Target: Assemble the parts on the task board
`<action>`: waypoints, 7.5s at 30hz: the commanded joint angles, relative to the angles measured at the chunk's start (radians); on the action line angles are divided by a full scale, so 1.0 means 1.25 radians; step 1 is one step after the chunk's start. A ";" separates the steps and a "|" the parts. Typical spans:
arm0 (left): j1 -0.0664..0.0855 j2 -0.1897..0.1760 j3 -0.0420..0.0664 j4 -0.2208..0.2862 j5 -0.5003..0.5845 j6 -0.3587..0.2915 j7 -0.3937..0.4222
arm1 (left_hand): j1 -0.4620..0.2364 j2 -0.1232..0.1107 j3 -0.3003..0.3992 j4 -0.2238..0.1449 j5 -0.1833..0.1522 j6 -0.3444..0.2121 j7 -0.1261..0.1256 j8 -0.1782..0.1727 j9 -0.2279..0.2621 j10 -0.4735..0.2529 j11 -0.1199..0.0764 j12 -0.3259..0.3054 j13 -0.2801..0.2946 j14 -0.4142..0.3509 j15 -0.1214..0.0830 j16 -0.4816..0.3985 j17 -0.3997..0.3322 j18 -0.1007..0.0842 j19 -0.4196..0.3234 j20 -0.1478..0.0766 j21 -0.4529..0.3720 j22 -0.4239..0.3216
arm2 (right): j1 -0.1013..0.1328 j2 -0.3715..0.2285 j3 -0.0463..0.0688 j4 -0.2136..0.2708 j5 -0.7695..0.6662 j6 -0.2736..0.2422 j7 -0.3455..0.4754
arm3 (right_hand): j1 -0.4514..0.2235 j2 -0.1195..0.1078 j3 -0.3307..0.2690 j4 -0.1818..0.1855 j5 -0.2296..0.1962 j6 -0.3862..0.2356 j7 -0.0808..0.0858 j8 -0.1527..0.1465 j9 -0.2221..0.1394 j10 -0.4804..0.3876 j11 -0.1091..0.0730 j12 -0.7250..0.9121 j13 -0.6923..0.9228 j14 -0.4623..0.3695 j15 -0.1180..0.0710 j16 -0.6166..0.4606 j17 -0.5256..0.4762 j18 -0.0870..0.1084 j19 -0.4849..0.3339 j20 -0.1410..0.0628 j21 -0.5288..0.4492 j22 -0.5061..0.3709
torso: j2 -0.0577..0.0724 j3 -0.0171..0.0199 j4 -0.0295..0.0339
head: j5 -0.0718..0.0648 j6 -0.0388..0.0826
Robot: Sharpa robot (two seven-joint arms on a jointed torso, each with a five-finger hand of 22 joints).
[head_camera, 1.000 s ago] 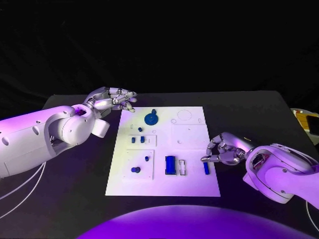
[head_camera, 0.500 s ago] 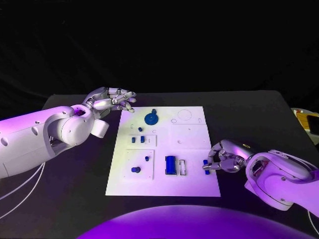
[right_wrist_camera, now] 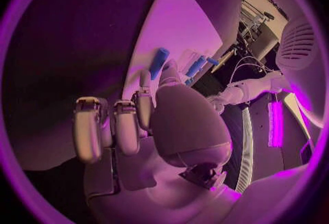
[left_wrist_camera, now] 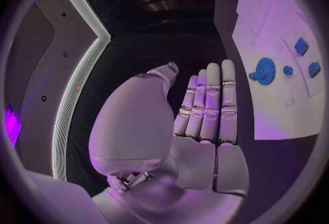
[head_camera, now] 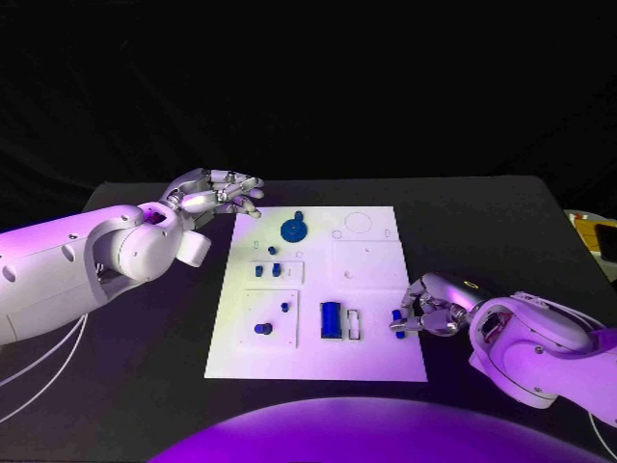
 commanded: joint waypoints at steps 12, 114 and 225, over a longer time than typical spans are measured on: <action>0.000 -0.001 0.000 0.002 0.000 0.014 0.006 | -0.001 0.010 -0.004 -0.001 -0.002 -0.005 0.001 0.005 -0.001 -0.007 0.000 0.004 -0.001 0.002 0.002 -0.003 0.001 0.010 0.007 -0.002 -0.004 -0.002 | -0.014 0.016 -0.004 -0.006 -0.060 0.048 -0.039 | 0.195 0.045 0.128 -0.064 0.067 0.025 -0.012 -0.044 -0.023 -0.002 -0.021 -0.017 -0.150 0.059 -0.016 0.003 0.089 -0.010 0.061 -0.011 0.011 0.192 | -0.001 0.0000 0.0003 | 0.000 0.000; 0.000 -0.001 0.000 0.000 -0.003 0.022 -0.005 | 0.005 0.014 -0.007 -0.002 -0.002 -0.005 0.002 0.006 -0.001 -0.008 0.000 0.005 -0.001 0.002 0.002 -0.004 0.002 0.010 0.011 -0.002 -0.008 -0.006 | 0.008 0.127 -0.003 -0.005 0.111 -0.004 -0.026 | -0.302 -0.180 0.505 -0.001 0.112 0.054 -0.018 -0.003 0.047 0.043 -0.024 0.059 -0.082 0.062 -0.018 0.004 0.102 -0.012 0.065 -0.013 0.022 0.195 | 0.000 0.0002 -0.0003 | 0.004 0.000; -0.058 0.094 0.020 0.097 0.082 -0.528 0.214 | -1.136 0.174 -0.324 -0.230 -0.049 -0.724 -0.153 -0.226 -0.130 -0.809 -0.106 -0.309 -0.080 -0.775 -0.057 -0.680 -0.269 -0.136 -0.756 -0.144 -0.420 -0.370 | 0.080 0.255 0.132 -0.253 1.144 -0.287 0.775 | -1.105 -0.011 0.177 -0.211 -0.054 -0.779 -0.056 -0.349 -0.479 -1.135 -0.004 -0.993 -1.198 -1.174 0.050 -1.216 -1.046 -0.024 -1.173 -0.032 -1.182 -1.046 | -0.049 -0.0209 -0.0033 | 0.003 0.218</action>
